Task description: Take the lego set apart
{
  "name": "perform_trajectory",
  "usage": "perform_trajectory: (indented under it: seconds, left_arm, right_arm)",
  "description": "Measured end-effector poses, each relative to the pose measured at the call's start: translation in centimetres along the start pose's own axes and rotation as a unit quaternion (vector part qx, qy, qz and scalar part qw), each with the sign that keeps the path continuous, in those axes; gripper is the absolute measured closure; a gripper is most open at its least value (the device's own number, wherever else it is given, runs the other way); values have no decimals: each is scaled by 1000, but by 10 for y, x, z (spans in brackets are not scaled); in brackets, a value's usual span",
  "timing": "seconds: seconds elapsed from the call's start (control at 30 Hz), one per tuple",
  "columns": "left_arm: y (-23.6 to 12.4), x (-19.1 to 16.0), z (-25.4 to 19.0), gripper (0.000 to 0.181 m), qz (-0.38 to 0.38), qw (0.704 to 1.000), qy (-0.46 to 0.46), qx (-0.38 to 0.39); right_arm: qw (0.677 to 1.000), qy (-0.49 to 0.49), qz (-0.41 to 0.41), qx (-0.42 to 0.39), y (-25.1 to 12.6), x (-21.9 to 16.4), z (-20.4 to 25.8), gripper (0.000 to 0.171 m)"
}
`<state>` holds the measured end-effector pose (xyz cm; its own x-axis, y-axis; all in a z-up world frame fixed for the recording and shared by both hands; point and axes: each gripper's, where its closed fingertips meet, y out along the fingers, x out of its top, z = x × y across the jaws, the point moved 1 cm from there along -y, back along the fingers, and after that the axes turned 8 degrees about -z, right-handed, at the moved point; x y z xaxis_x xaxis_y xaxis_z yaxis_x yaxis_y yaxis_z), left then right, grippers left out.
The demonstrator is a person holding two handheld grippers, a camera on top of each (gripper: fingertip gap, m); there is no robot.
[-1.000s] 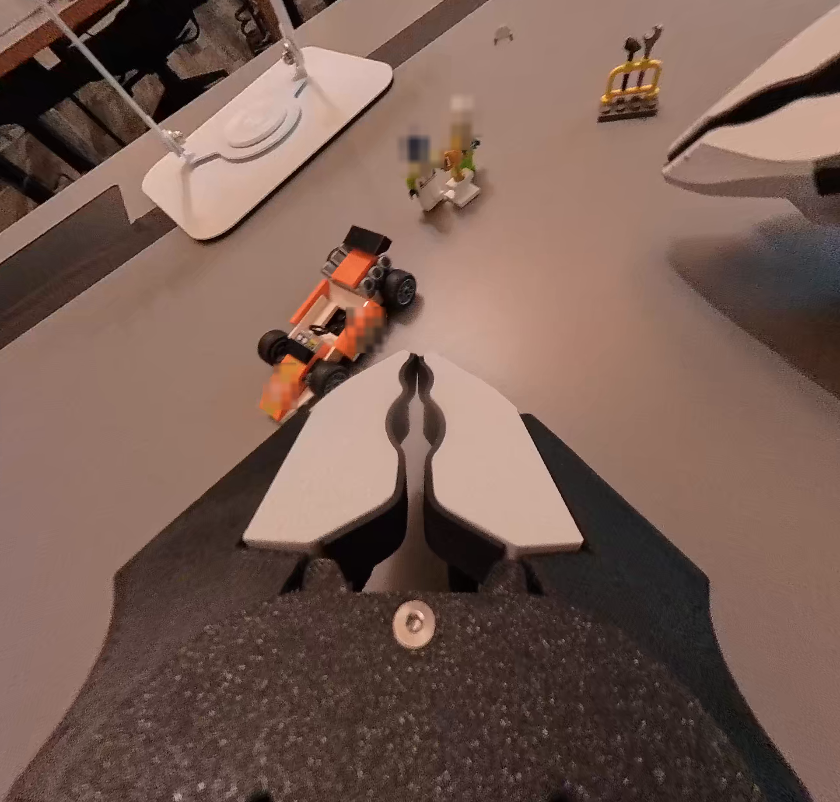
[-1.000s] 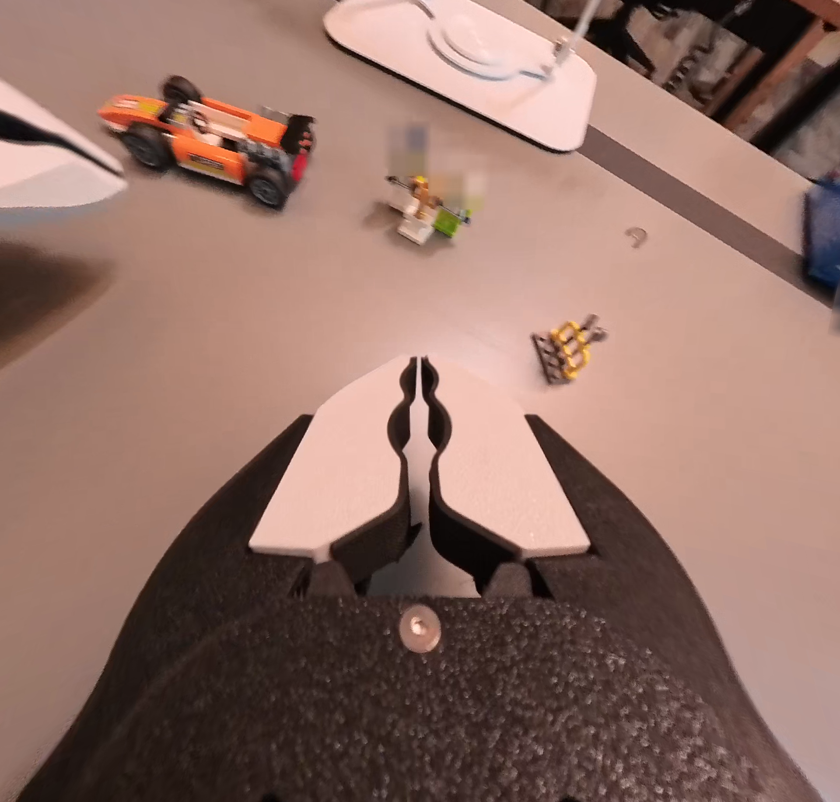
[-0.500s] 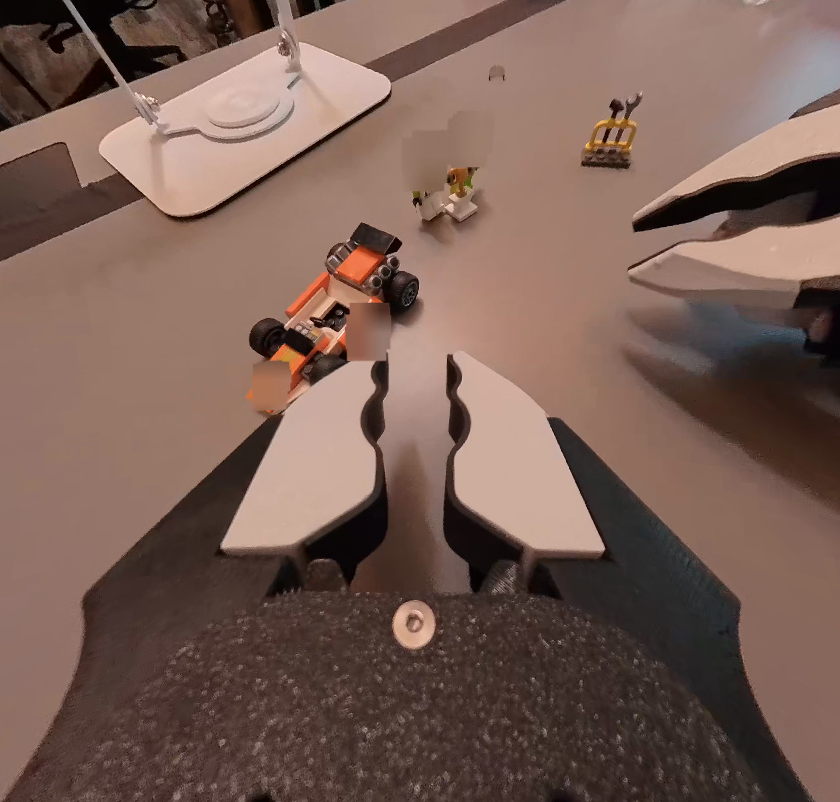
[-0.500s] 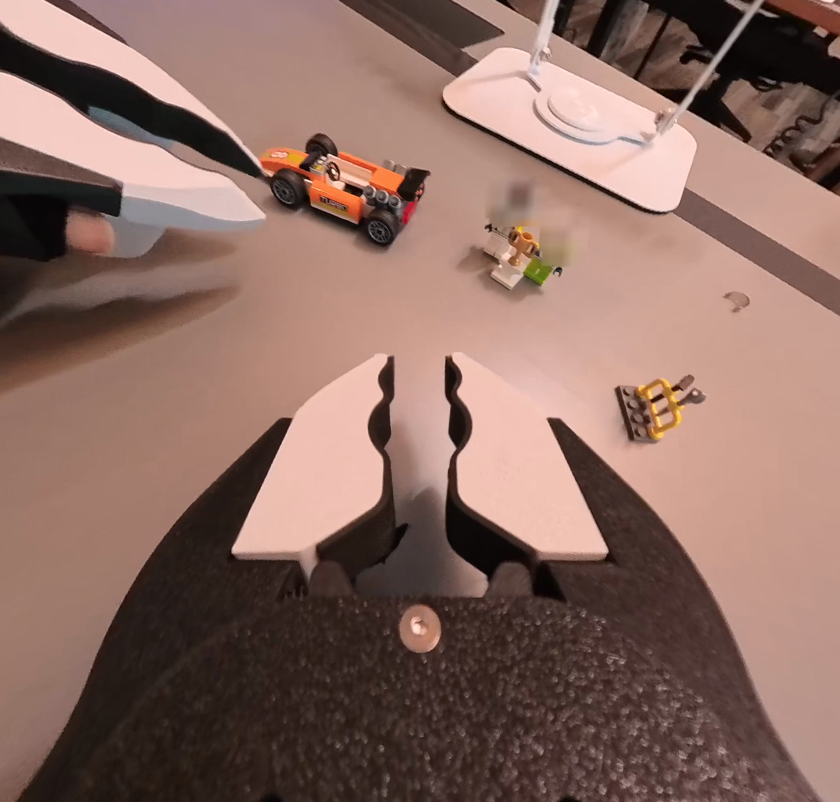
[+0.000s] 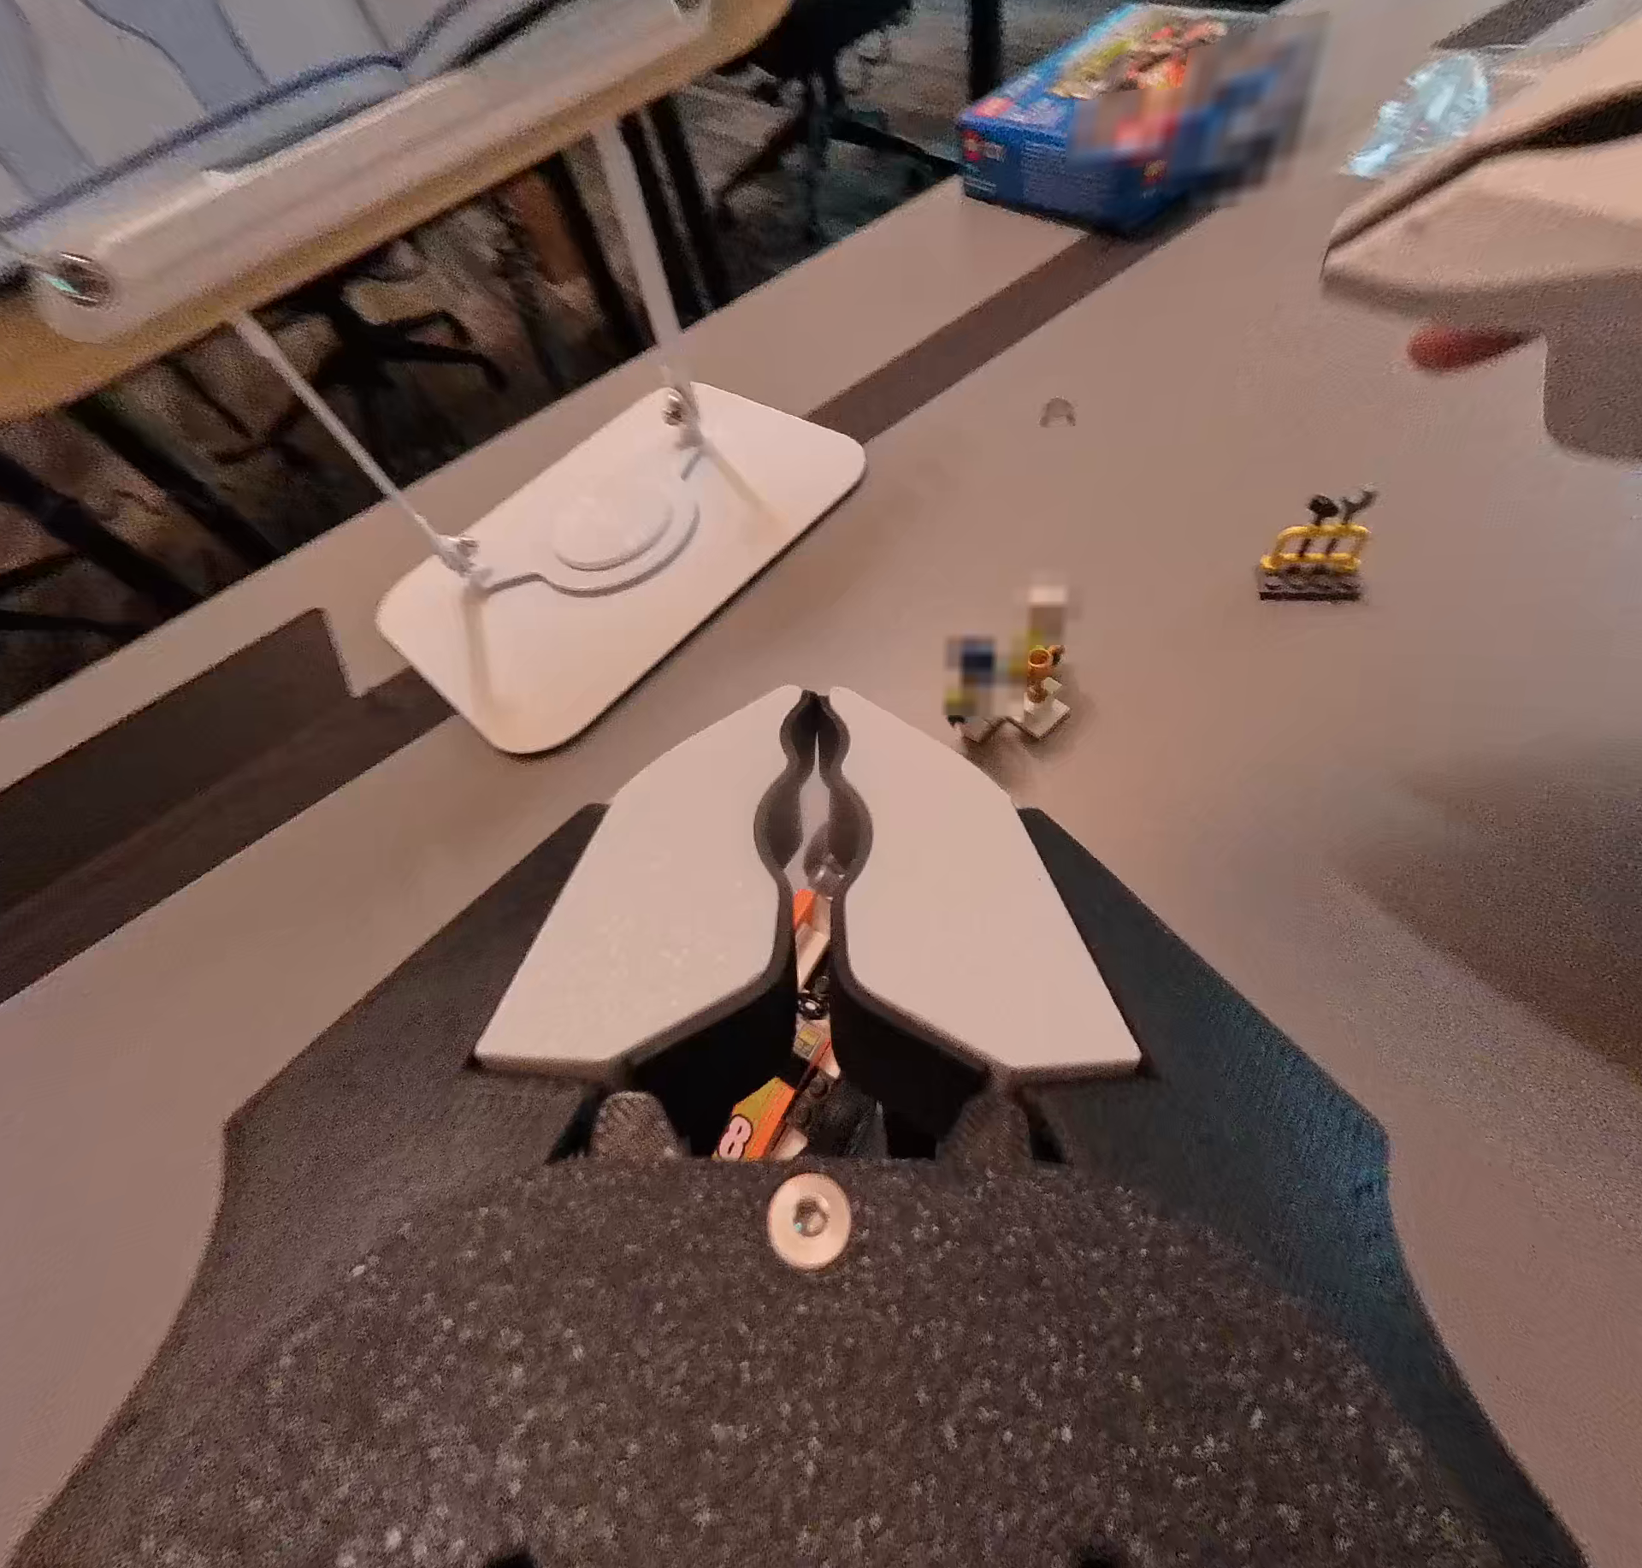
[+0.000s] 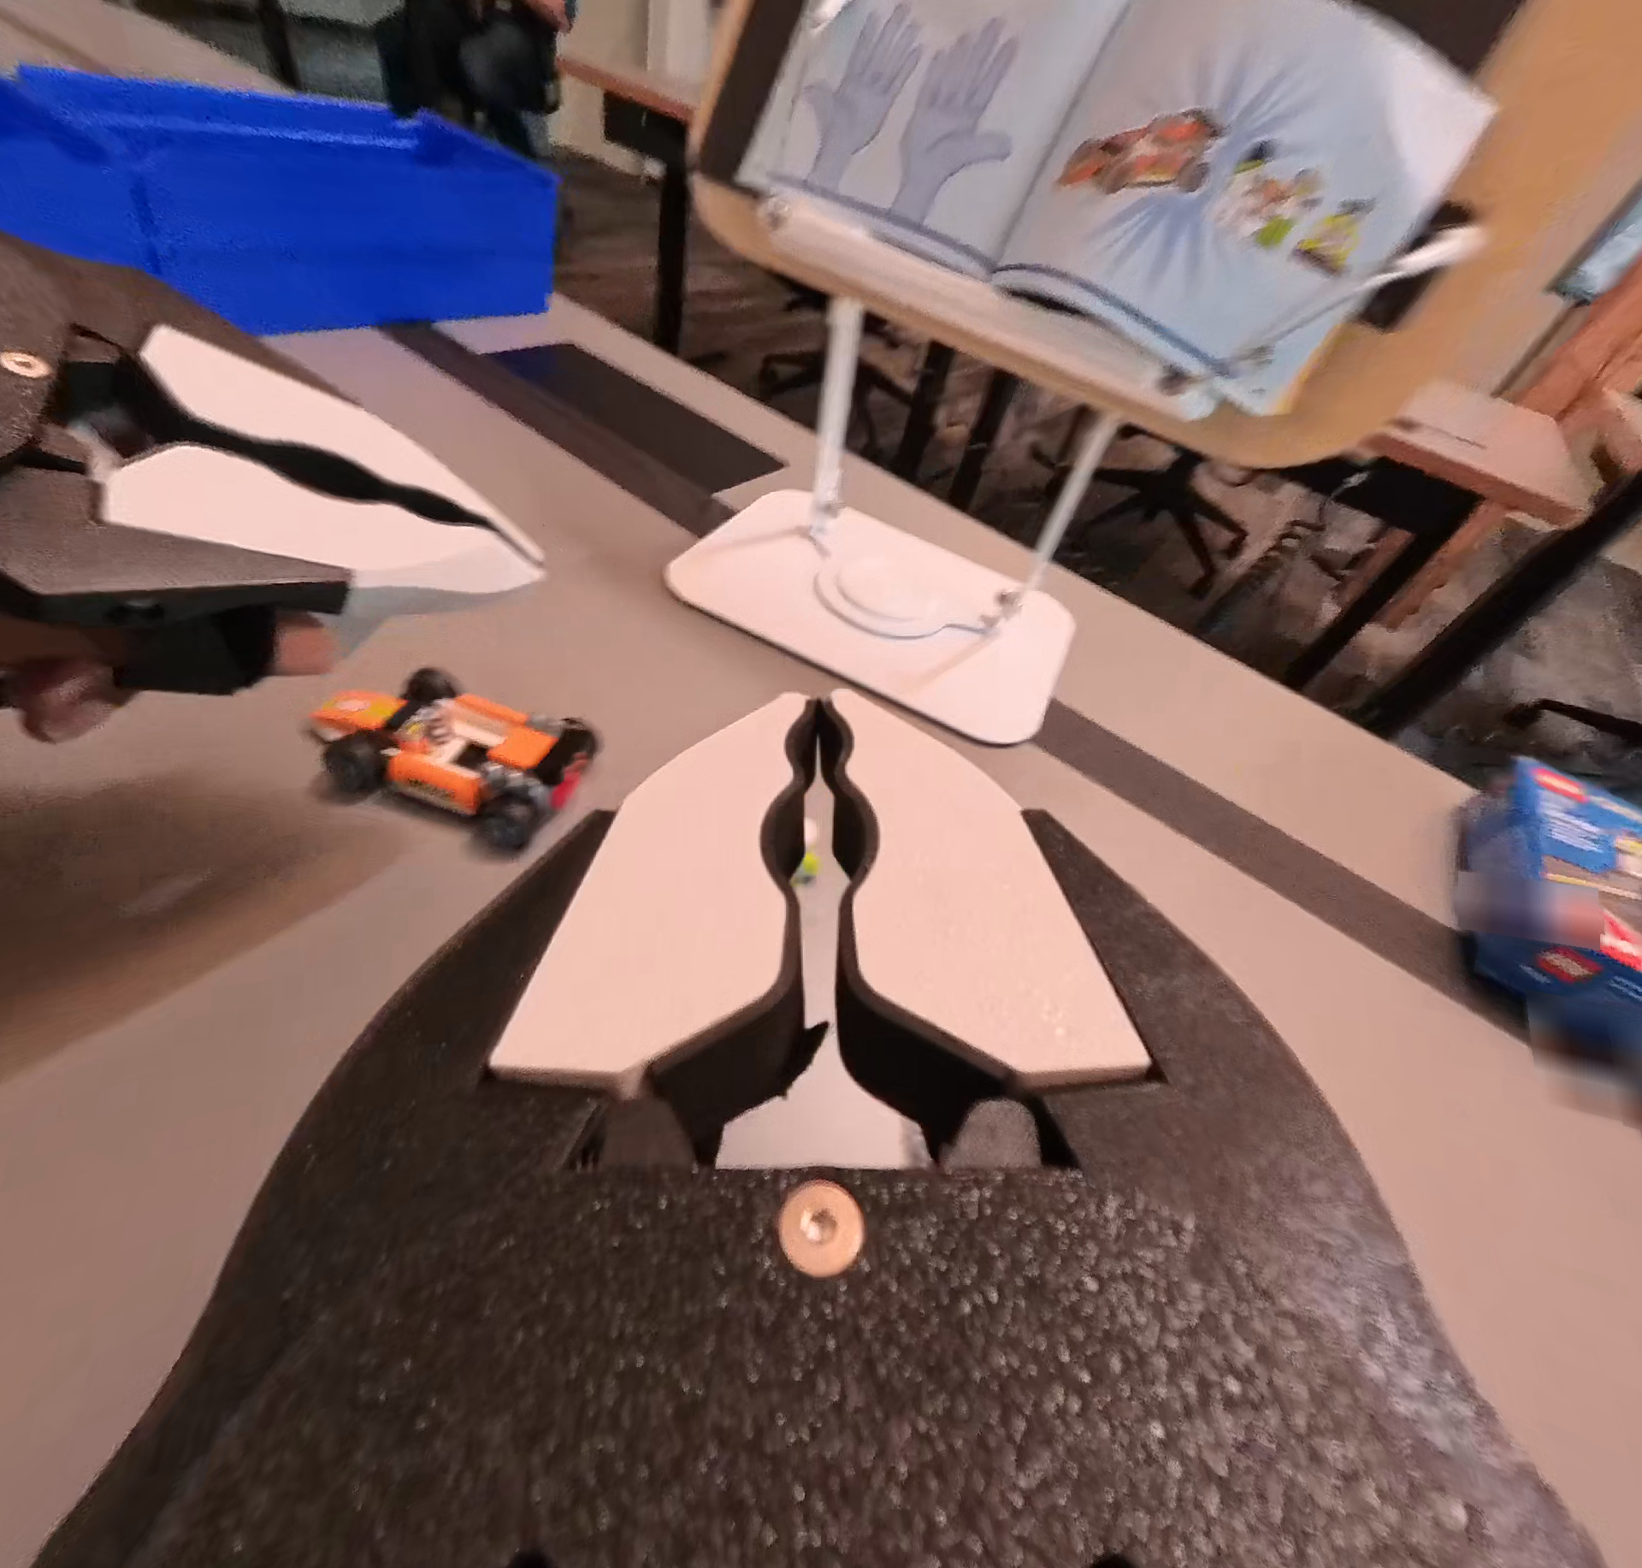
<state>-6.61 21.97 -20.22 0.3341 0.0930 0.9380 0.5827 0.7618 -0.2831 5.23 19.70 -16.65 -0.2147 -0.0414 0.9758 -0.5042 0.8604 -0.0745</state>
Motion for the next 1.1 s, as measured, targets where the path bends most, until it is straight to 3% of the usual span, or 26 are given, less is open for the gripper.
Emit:
perform_trajectory:
  seconds: [0.23, 0.43, 0.6, 0.73, 0.8, 0.87, 0.93, 1.1]
  left_arm:
    - [-6, -25, -3, 181, 3, 998, 53, -39]
    - [-11, -21, -14, 176, 11, 998, 19, -57]
    - [-11, -25, -15, 158, 28, 998, 4, -54]
    - [-13, -20, -22, 170, 11, 997, -2, -72]
    - [-15, -20, -25, 180, 9, 997, 4, -83]
    - [-15, -23, -34, 181, 15, 994, 16, -111]
    - [-15, -28, -41, 181, 23, 991, 36, -128]
    - [-21, -25, -76, 181, 2, 974, 52, -221]
  right_arm:
    - [994, -48, 94, -39, -33, -58, -61, 171]
    - [981, 12, 189, 46, -38, -97, -48, 143]
    - [972, 22, 226, 57, -37, -119, -42, 144]
    - [968, 17, 246, 46, -33, -131, -41, 147]
    - [967, 10, 250, 44, -32, -134, -41, 149]
    - [968, 1, 248, 45, -31, -133, -41, 165]
    - [969, -4, 238, 61, -31, -129, -36, 167]
    - [975, 57, 112, 183, -29, -80, 9, 167]
